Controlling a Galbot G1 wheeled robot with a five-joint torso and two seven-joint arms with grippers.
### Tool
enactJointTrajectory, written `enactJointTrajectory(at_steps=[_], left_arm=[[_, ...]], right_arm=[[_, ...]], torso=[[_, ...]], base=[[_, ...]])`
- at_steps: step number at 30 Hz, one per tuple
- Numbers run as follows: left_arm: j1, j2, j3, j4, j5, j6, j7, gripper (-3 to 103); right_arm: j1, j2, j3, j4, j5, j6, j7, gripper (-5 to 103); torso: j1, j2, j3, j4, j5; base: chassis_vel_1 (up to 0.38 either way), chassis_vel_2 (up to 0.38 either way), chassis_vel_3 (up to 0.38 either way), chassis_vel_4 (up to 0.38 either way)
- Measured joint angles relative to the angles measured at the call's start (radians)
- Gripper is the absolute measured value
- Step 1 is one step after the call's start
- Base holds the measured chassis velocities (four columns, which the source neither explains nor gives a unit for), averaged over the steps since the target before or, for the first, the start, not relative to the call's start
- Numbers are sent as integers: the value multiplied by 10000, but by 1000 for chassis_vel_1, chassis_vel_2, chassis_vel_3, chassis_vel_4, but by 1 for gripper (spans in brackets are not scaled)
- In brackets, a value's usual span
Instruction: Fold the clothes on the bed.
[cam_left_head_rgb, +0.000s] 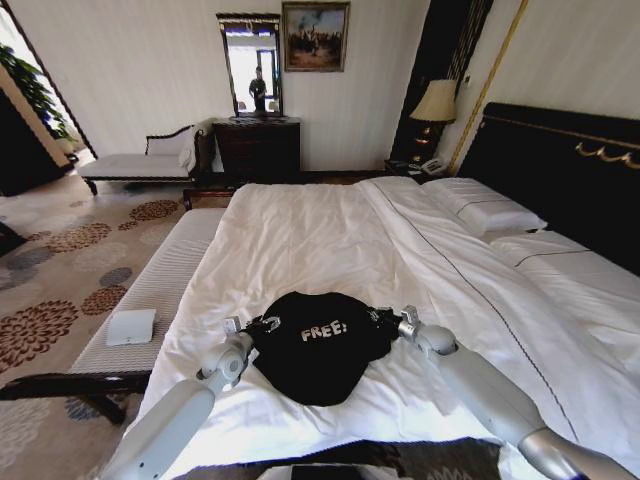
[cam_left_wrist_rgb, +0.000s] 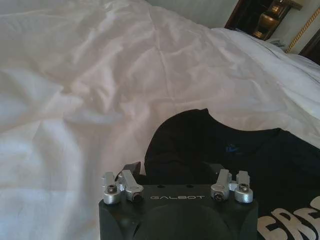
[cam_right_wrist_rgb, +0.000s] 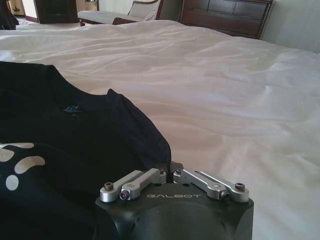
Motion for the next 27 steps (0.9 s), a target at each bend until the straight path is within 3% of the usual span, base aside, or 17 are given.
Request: enactJointTrajectory(at_steps=[2, 5, 8, 10, 11, 15, 19, 27], left_arm=[[-45, -2, 68, 38, 19, 0, -2, 68], [-455, -63, 458, 190, 59, -18, -76, 52], [-485, -127, 447, 205, 89, -35, -94, 46], [-458, -123, 378, 195, 154, -73, -125, 36], [-458, -123, 378, 195, 154, -73, -125, 36], [-254, -25, 272, 99, 275, -128, -126, 14], [-152, 34, 179, 48, 339, -160, -127, 3], [-124, 268, 110, -211, 443, -213, -129, 1]], right_arm=[[-1, -6, 25, 1, 10, -1, 1, 1], [-355, -76, 408, 122, 20, -2, -6, 1], [-412, -83, 448, 152, 12, -1, -9, 1], [-441, -83, 446, 154, -19, 5, -13, 1], [-441, -83, 446, 154, -19, 5, -13, 1], [-459, -80, 443, 152, -29, 15, -15, 1], [-472, -80, 444, 152, -29, 19, -16, 1], [-695, -64, 586, 326, -30, 26, 46, 1]], torso=[[0, 0, 0, 1, 0], [0, 0, 0, -6, 0], [1, 0, 0, -7, -2], [0, 0, -1, -3, 3], [0, 0, -1, -3, 3], [0, 1, 0, -1, -2], [0, 1, 0, -1, -1], [0, 1, -1, -2, -1]], base=[[0, 0, 0, 0], [0, 0, 0, 0], [0, 0, 0, 0], [0, 0, 0, 0], [0, 0, 0, 0], [0, 0, 0, 0], [0, 0, 0, 0], [0, 0, 0, 0]])
